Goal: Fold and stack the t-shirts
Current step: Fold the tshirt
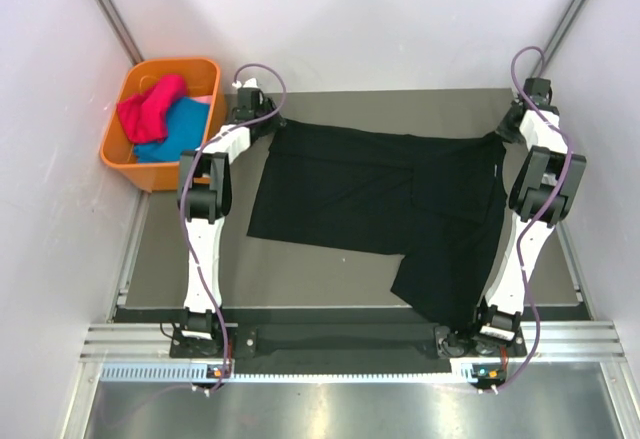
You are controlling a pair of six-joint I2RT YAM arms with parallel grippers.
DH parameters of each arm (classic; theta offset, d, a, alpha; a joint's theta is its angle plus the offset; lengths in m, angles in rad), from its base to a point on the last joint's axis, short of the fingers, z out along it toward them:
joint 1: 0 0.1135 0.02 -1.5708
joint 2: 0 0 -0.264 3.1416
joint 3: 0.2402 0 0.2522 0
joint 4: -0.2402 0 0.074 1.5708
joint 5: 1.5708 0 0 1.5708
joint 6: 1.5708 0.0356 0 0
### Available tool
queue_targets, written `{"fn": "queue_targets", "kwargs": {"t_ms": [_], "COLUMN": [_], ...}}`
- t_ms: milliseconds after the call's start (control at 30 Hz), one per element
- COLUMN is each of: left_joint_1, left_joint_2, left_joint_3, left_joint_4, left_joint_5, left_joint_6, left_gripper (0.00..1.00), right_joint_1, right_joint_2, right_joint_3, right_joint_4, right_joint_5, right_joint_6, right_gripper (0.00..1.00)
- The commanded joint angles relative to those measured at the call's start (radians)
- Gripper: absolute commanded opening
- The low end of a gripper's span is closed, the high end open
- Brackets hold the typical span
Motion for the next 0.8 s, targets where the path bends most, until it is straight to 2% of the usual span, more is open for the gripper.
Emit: {"fn": "queue_targets", "kwargs": {"t_ms": [0, 100, 233, 267, 300, 467, 600, 767], "left_joint_1": [-0.004, -0.006, -0.004, -0.004, -0.003, 0.000, 0.003, 0.006], "left_joint_2": [0.038, 0.044, 0.044, 0.045, 0.045, 0.035, 0.004, -0.022], "left_joint_3": [-0.008, -0.014, -0.026, -0.026, -0.025, -0.019, -0.037, -0.040], "left_joint_4": [0.101, 0.111, 0.133, 0.134, 0.133, 0.134, 0.137, 0.147], "left_joint_5": [0.010, 0.009, 0.000, -0.020, -0.040, -0.106, -0.219, -0.270], "left_joint_6": [-0.058, -0.092, -0.118, -0.118, -0.118, -0.109, -0.091, -0.060], "left_gripper": [0.44, 0.36, 0.17, 0.05, 0.00, 0.00, 0.00, 0.00], "right_joint_1": [-0.003, -0.003, -0.003, -0.003, -0.004, -0.012, -0.012, -0.012], "right_joint_2": [-0.007, -0.001, 0.014, 0.016, 0.019, 0.043, 0.063, 0.086], "right_joint_3": [0.040, 0.043, 0.050, 0.053, 0.055, 0.076, 0.090, 0.102], "right_joint_4": [0.065, 0.069, 0.073, 0.074, 0.076, 0.094, 0.128, 0.191], "right_joint_5": [-0.007, -0.032, -0.033, -0.033, -0.035, -0.060, -0.095, -0.136], "right_joint_6": [-0.004, -0.001, 0.008, 0.010, 0.013, 0.037, 0.072, 0.149], "right_gripper": [0.00, 0.00, 0.00, 0.00, 0.00, 0.00, 0.00, 0.00]}}
